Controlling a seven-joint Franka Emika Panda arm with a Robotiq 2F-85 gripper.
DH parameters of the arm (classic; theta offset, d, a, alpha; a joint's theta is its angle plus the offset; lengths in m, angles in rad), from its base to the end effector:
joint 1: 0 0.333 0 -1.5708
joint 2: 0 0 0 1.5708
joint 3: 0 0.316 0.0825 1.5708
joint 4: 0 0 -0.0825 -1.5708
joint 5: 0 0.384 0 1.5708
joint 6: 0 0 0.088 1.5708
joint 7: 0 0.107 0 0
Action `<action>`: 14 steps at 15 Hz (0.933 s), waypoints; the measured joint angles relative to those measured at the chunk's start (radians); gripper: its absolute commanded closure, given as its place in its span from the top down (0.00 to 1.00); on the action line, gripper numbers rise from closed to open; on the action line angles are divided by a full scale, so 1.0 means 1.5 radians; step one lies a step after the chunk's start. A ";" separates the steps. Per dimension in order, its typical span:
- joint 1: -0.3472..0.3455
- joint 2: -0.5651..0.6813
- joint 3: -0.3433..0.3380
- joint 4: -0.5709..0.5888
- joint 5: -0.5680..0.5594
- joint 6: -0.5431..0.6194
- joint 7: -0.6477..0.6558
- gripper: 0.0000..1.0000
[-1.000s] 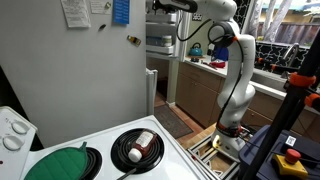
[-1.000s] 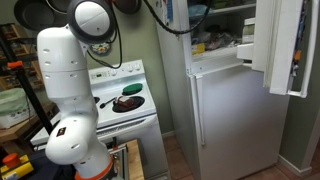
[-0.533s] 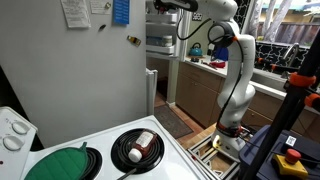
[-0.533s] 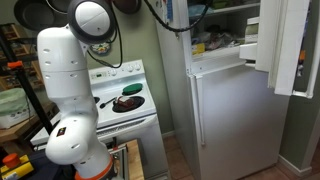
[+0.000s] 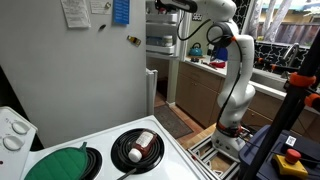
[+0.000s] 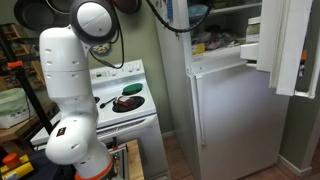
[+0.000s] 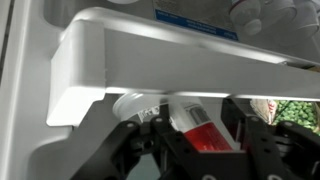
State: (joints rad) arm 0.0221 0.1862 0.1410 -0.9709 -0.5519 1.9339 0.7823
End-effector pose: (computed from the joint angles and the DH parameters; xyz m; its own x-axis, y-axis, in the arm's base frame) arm 0.5911 0.0456 0.8529 0.4443 -0.4232 0.7896 -0.5412 -0.8291 -0.1399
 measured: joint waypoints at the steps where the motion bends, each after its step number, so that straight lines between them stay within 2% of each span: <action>1: -0.001 0.002 -0.003 0.002 0.000 0.000 0.001 0.97; 2: -0.002 0.004 -0.005 0.003 0.000 0.000 0.002 1.00; 9: -0.005 0.020 -0.012 0.009 0.000 0.000 0.013 0.98; 10: -0.005 0.022 -0.012 0.011 0.000 0.000 0.013 0.83; 11: -0.005 0.023 -0.011 0.013 0.000 0.000 0.013 0.74; 12: -0.005 0.024 -0.011 0.015 0.000 0.000 0.013 0.70; 14: -0.004 0.026 -0.011 0.021 0.000 0.000 0.010 0.55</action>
State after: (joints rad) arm 0.0154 0.2251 0.1243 -0.9393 -0.5522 1.9338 0.7978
